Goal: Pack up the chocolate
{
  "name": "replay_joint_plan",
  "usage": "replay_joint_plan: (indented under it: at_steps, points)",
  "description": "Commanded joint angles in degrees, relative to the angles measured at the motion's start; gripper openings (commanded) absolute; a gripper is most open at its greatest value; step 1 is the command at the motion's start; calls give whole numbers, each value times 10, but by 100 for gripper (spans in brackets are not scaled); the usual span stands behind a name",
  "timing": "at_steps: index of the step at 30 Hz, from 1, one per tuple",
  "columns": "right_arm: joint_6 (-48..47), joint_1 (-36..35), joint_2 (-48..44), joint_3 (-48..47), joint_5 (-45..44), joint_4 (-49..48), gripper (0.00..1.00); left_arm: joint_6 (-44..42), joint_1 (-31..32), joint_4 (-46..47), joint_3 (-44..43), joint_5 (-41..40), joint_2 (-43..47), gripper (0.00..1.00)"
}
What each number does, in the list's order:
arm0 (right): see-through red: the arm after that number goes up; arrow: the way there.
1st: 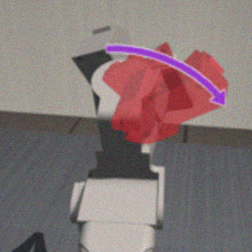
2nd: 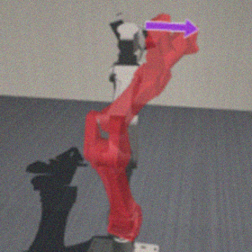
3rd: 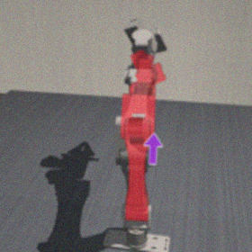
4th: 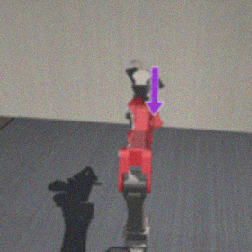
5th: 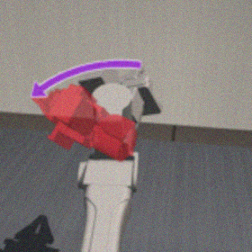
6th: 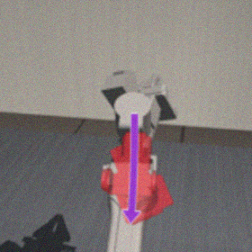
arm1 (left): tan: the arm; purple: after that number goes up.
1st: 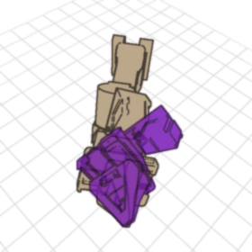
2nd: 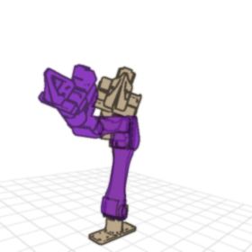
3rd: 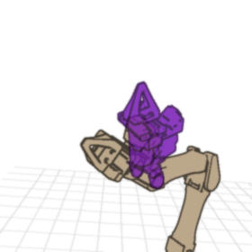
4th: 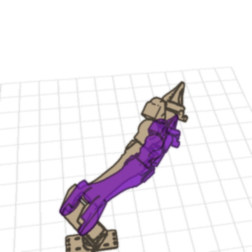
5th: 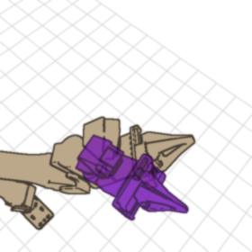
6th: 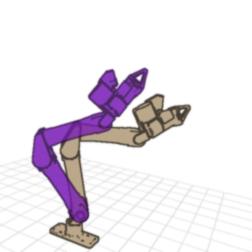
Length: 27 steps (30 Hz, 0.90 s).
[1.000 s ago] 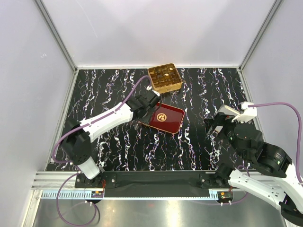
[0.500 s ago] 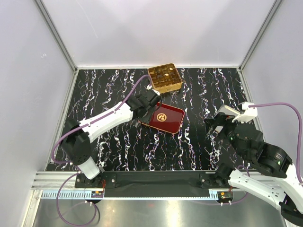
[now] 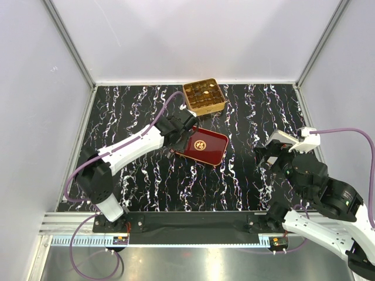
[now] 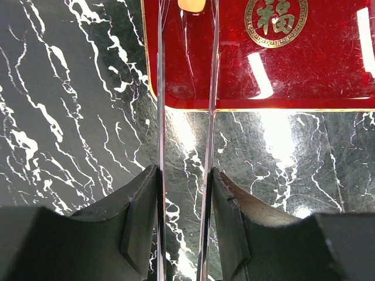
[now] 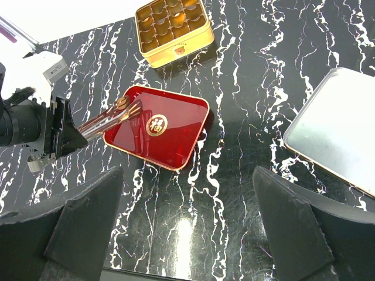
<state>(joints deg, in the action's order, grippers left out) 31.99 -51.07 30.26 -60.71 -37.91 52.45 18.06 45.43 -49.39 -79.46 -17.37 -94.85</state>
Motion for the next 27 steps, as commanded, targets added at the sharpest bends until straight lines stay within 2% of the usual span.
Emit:
replay_joint_plan:
  at_steps: [1, 12, 27]
  points:
    - [6, -4, -5, 1, -7, -7, 100, 13, -12, 18, -2, 24, -2, 43]
    - [5, -4, -6, 1, -8, -6, 100, 24, -27, 3, -6, 48, -12, 42]
    - [3, -4, 0, -3, -7, -12, 99, 29, -28, -36, -33, 39, -7, 37]
